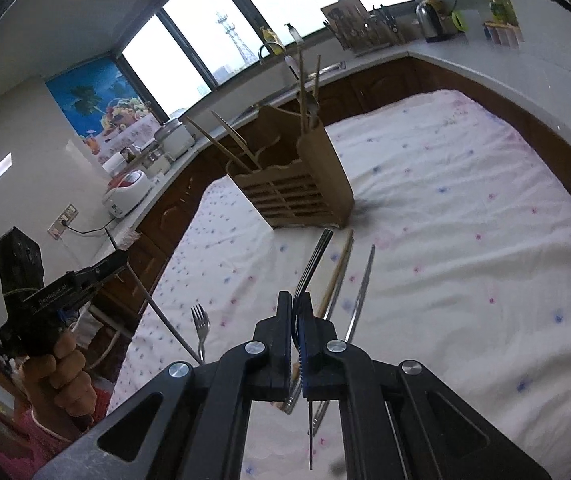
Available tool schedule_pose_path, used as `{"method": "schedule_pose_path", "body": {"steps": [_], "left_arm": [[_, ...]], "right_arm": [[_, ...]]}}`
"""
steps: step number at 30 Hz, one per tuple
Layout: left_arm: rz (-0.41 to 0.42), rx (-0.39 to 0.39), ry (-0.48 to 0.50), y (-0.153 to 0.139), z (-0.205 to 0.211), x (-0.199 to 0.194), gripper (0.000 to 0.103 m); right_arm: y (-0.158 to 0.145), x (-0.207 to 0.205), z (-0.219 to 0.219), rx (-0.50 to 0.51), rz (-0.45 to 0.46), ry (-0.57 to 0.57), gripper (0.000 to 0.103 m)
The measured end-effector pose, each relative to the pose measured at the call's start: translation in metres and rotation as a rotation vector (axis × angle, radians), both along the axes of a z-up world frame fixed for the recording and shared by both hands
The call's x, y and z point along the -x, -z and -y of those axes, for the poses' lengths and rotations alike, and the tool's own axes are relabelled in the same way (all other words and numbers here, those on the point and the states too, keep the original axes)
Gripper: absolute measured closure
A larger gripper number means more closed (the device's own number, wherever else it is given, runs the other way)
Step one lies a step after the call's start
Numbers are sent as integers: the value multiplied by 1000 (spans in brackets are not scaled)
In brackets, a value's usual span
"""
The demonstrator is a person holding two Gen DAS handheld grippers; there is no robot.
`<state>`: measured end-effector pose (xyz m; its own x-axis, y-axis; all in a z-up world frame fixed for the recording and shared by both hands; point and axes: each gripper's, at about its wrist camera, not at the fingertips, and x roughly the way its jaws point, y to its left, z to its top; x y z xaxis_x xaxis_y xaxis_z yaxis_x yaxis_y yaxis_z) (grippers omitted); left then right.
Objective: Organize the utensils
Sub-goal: 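Lift the fork and metal chopstick and carry them above the wooden holder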
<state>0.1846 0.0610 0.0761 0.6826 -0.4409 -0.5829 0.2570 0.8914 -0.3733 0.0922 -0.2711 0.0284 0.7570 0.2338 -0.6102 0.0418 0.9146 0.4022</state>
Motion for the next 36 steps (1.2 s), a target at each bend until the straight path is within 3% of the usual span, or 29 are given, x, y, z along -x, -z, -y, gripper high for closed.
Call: {"method": "schedule_pose_path", "body": {"steps": [12, 36], "left_arm": [[35, 28, -20, -9, -14, 2, 100], [56, 39, -42, -13, -16, -21, 100]], "right_arm": [[-25, -13, -10, 19, 74, -17, 100], [-36, -44, -4, -3, 140, -34, 100]]}}
